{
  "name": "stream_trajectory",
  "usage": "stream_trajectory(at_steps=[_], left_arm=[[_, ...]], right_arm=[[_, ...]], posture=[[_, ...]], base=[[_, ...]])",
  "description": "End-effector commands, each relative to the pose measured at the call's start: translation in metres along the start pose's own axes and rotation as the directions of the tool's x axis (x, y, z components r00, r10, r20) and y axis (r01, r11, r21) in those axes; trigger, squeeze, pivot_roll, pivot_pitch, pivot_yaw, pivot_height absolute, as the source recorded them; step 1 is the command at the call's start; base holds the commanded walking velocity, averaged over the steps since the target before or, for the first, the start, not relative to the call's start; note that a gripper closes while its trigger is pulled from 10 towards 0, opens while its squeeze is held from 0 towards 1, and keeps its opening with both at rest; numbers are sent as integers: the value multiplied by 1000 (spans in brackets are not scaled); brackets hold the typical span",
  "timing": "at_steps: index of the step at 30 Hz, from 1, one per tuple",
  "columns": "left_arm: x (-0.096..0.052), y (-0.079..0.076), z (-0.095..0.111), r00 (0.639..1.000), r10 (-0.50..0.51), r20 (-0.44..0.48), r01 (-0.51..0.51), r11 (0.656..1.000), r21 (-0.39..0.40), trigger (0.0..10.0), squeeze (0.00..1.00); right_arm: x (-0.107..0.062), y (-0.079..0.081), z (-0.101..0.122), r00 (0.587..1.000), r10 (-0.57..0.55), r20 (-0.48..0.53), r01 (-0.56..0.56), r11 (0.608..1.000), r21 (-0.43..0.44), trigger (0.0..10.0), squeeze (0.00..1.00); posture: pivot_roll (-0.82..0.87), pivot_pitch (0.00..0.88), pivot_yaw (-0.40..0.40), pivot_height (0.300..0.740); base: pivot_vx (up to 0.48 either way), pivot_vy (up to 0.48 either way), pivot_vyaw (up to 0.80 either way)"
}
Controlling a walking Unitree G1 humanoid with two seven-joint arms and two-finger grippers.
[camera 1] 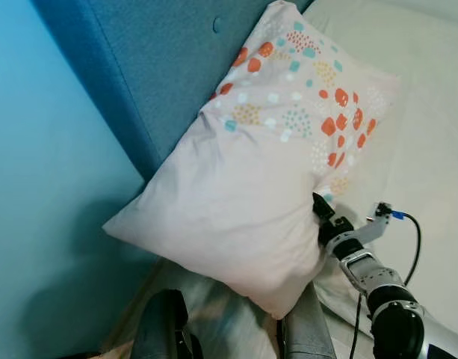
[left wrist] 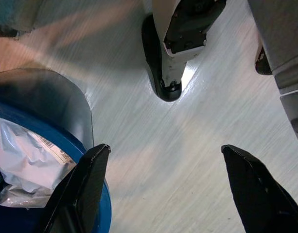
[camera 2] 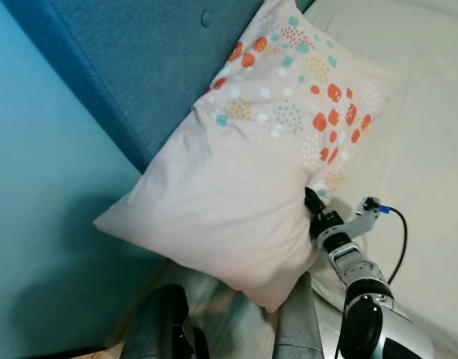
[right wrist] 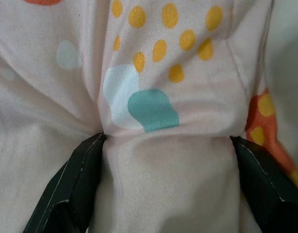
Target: Clean up the room
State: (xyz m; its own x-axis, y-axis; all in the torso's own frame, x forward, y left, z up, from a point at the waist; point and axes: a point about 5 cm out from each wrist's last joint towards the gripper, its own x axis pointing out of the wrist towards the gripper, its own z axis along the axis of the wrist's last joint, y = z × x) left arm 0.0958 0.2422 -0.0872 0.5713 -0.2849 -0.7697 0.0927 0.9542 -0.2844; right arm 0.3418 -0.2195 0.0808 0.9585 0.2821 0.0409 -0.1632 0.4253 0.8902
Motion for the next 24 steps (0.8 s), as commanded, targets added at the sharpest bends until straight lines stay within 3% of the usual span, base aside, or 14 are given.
stream_trajectory(at_steps=[1,7,8,9,24], left_arm=[[-12,8,-16,998,25,-60,-26,1000,-14,10000,0],[-11,8,-15,998,29,-56,-30,999,-15,10000,0],[-11,8,-15,998,29,-53,-30,999,-17,10000,0],[-10,8,-14,998,29,-52,-30,999,-18,10000,0],[-5,2,-12,999,23,-41,-24,999,-30,10000,0]], right_arm=[[-2,-5,-26,994,-16,-106,21,999,43,10000,0],[1,-4,-41,984,-34,-172,38,999,21,10000,0],[2,-3,-39,986,-32,-165,34,999,8,5686,0],[3,-2,-38,987,-30,-158,30,1000,-1,0,0],[20,22,2,997,76,11,-75,995,-65,0,0]], posture=[[138,437,96,590],[141,427,95,590],[136,426,94,590],[136,426,94,590],[121,412,77,590]], base=[[0,0,0],[0,0,0],[0,0,0],[0,0,0],[0,0,0]])
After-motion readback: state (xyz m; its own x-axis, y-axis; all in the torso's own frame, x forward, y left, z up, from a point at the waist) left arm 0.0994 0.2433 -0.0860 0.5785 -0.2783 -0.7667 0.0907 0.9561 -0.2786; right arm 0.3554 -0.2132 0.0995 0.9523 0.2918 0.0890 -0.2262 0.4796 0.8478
